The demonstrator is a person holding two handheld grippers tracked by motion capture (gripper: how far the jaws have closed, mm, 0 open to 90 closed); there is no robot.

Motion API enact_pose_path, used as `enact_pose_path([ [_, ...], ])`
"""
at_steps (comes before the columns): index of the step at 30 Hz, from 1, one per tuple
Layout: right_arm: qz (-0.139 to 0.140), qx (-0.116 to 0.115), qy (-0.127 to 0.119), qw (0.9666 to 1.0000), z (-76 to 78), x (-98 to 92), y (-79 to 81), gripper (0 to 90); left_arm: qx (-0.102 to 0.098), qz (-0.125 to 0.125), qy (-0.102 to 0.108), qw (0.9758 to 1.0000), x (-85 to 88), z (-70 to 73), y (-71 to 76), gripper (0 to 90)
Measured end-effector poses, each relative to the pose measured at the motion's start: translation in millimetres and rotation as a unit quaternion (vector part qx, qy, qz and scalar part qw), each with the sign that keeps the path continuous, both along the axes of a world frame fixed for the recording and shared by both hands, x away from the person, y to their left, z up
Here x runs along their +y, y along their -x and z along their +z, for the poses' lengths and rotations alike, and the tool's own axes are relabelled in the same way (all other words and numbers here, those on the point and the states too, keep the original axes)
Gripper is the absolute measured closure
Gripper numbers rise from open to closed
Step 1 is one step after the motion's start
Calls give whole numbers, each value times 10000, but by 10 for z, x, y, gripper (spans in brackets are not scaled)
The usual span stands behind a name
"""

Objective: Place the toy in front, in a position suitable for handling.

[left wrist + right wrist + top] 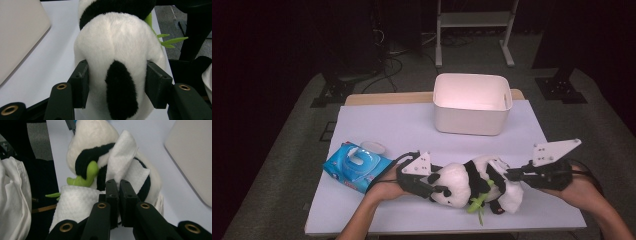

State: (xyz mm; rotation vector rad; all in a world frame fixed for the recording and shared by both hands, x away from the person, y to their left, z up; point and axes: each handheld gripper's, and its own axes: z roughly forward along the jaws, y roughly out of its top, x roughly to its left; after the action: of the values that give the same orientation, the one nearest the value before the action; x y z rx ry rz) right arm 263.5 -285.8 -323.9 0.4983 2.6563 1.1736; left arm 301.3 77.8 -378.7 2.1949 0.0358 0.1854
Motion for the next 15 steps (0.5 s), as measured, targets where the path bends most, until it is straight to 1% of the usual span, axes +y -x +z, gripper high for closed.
enact_pose_path([
  [3, -110, 23, -79, 9999, -19, -77, 33, 861, -3, 0, -6, 10000, -5, 2, 1, 436],
  [6, -86, -9, -70, 9999, -5, -41, 9, 861, 5, 13, -32, 10000, -5, 4, -1, 436],
  [9, 15, -96, -28, 9999, 21, 68, -56, 861, -9, -1, -42, 10000, -9, 6, 0, 437],
  [13, 182, -112, -35, 9998, 32, 263, -177, 861, -10, -1, -23, 10000, -12, 3, 8, 437],
  [15, 223, -140, -53, 9996, 37, 348, -230, 861, -5, -4, -15, 10000, -8, 0, 8, 437],
])
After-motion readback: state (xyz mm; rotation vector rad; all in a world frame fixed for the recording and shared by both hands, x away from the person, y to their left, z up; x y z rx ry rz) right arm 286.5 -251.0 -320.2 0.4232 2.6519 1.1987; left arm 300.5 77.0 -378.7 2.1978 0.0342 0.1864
